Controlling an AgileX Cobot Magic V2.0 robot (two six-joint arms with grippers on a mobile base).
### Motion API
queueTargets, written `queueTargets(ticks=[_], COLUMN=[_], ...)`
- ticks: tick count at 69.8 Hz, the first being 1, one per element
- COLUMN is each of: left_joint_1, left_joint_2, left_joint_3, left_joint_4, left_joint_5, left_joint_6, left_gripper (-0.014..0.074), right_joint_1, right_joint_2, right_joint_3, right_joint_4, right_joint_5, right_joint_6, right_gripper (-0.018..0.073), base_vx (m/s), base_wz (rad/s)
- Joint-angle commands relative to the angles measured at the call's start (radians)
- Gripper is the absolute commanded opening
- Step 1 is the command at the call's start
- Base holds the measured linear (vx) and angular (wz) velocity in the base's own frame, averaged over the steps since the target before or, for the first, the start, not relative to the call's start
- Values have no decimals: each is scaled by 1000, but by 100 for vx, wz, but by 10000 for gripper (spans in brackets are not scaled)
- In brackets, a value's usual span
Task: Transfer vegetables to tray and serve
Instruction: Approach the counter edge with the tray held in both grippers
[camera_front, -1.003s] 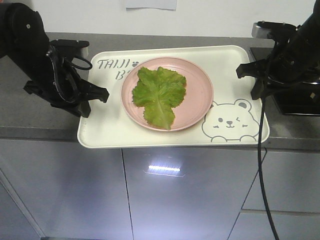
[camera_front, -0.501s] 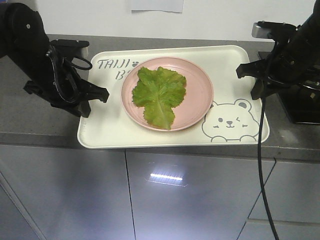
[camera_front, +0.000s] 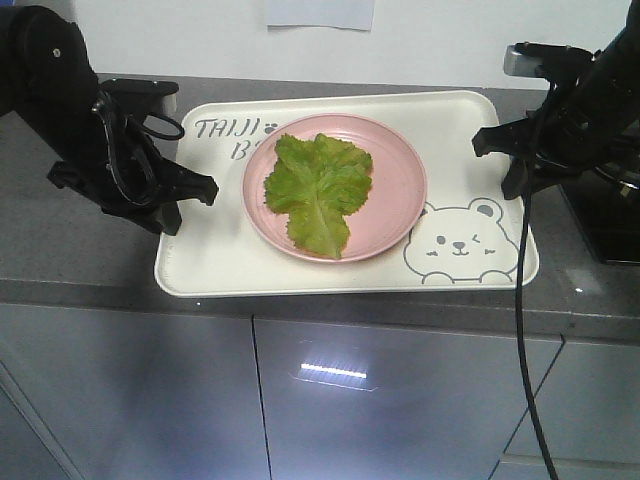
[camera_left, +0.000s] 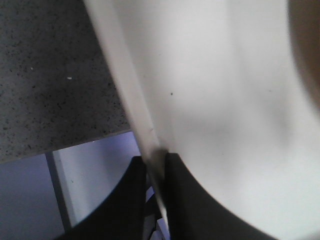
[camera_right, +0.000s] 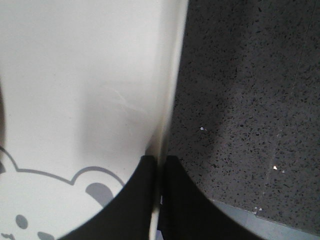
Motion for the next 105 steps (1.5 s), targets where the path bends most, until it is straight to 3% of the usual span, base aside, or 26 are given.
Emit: queueTargets(ticks=[1, 105], left_joint_1=[-16, -16], left_joint_2=[-59, -59], left_joint_3=[-31, -31], left_joint_4=[-69, -69], left_joint_5=[-48, -48], left_joint_6=[25, 25], left_gripper=[-6, -6], right_joint_1=[7, 7], right_joint_2=[-58, -58], right_joint_3=[-28, -28], right_joint_4=[68, 68], right_joint_5=[22, 23], right_joint_6=[-24, -24], right_gripper=[-10, -10], base_vx=[6, 6], base_wz=[0, -2])
